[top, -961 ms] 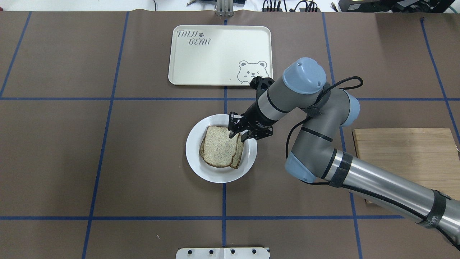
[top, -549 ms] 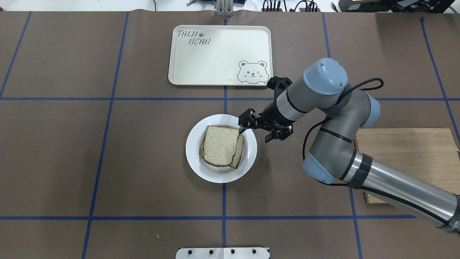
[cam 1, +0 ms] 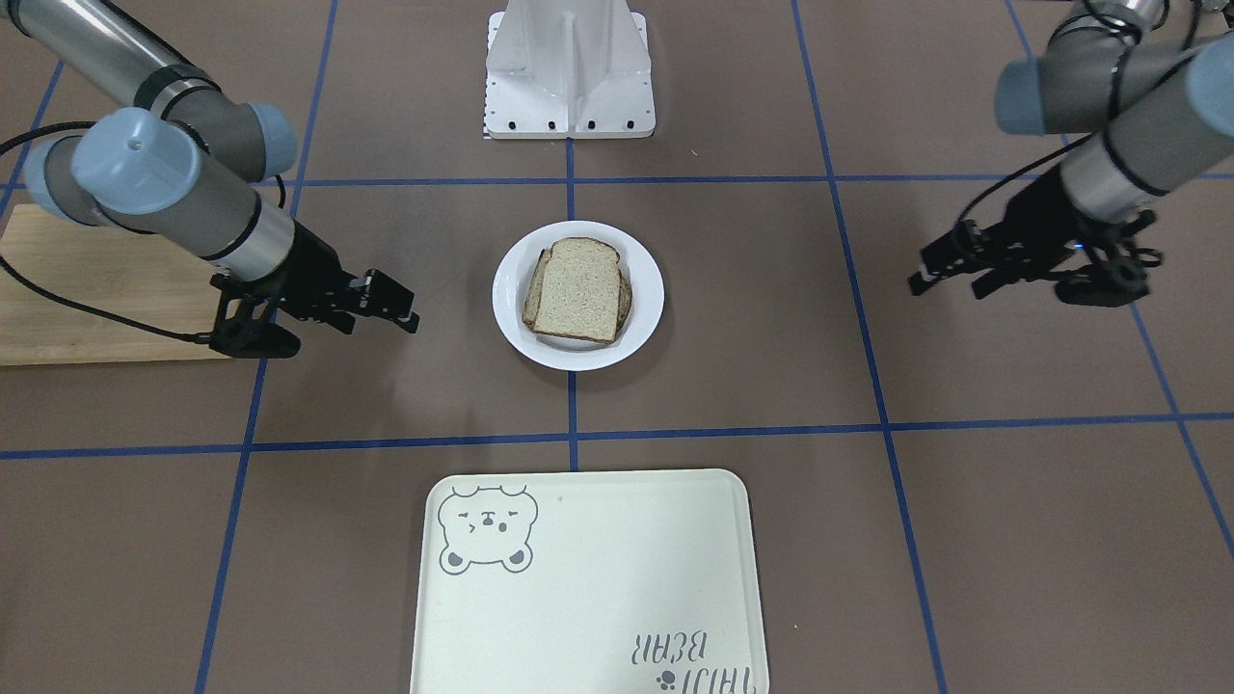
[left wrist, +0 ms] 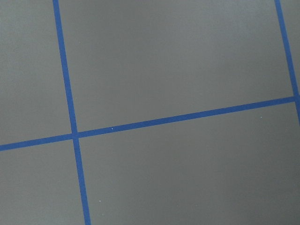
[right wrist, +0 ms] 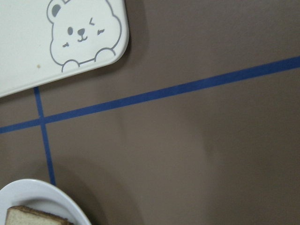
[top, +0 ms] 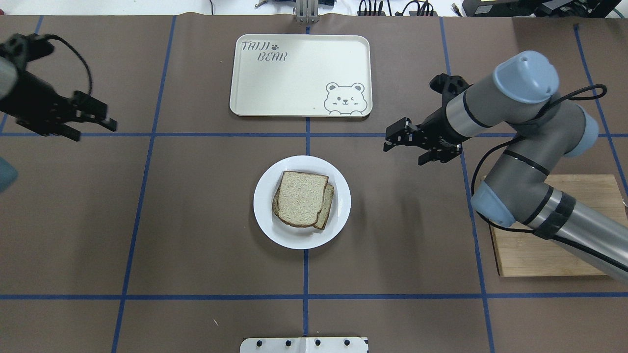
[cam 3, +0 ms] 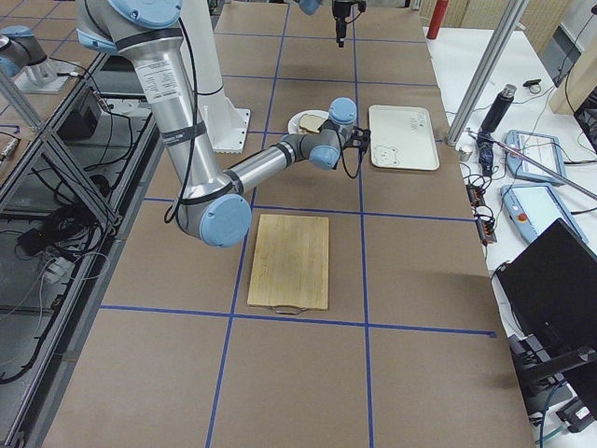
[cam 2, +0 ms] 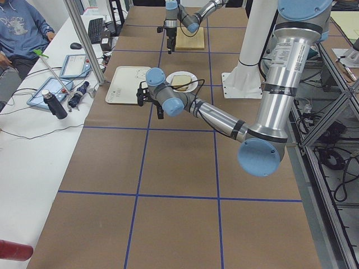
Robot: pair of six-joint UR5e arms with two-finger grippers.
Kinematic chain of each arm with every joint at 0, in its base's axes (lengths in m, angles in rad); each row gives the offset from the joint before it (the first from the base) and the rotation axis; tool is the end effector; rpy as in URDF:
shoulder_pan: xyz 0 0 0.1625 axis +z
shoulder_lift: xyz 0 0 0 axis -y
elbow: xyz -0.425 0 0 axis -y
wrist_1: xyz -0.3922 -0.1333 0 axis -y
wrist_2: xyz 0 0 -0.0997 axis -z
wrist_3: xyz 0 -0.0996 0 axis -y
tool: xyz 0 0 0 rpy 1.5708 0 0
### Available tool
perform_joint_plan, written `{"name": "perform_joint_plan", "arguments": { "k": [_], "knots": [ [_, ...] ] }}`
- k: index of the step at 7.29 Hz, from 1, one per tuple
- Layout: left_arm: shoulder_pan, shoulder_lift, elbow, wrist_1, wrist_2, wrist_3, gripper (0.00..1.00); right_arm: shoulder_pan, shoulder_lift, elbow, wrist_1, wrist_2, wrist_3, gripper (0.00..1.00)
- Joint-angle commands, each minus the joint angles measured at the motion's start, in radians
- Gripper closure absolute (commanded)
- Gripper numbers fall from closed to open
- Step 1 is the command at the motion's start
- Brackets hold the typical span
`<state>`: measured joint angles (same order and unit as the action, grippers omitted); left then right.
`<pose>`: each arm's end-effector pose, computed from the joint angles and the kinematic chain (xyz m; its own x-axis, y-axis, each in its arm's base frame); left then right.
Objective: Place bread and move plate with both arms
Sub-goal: 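Raise the right gripper away while the left gripper reaches toward the plate rim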
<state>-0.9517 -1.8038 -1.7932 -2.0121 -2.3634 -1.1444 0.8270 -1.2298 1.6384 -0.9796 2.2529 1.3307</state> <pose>0.2784 -0.4981 0.3693 0.4327 -0.1069 -0.8952 0.0767 0.9937 -0.0816 -0.3686 -0.5047 0.3651 0.4059 0.1685 0.8983 -0.1190 0.9842 -0.1309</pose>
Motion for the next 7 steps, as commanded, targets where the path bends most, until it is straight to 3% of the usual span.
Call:
{"name": "perform_joint_plan", "arguments": {
  "k": [1,2,4,5,6,7],
  "knots": [
    [0.230,-0.153,0.029,-0.036,0.149,-0.278,0.02,0.104,-0.113,0.015,-0.001,0.002,-0.211,0.00],
    [0.261,-0.201,0.063,-0.074,0.153,-0.337,0.02,0.147,-0.167,0.032,-0.002,0.010,-0.313,0.00],
    [0.300,-0.203,0.252,-0.472,0.154,-0.519,0.04,0.196,-0.233,0.029,-0.008,0.014,-0.454,0.00],
    [0.301,-0.213,0.300,-0.590,0.154,-0.584,0.05,0.222,-0.243,0.017,-0.013,0.064,-0.519,0.00],
    [0.303,-0.206,0.313,-0.609,0.189,-0.581,0.05,0.263,-0.241,0.005,-0.013,0.117,-0.527,0.00],
    [0.309,-0.204,0.314,-0.664,0.269,-0.587,0.05,0.271,-0.243,0.005,-0.014,0.114,-0.528,0.00]
  ]
}}
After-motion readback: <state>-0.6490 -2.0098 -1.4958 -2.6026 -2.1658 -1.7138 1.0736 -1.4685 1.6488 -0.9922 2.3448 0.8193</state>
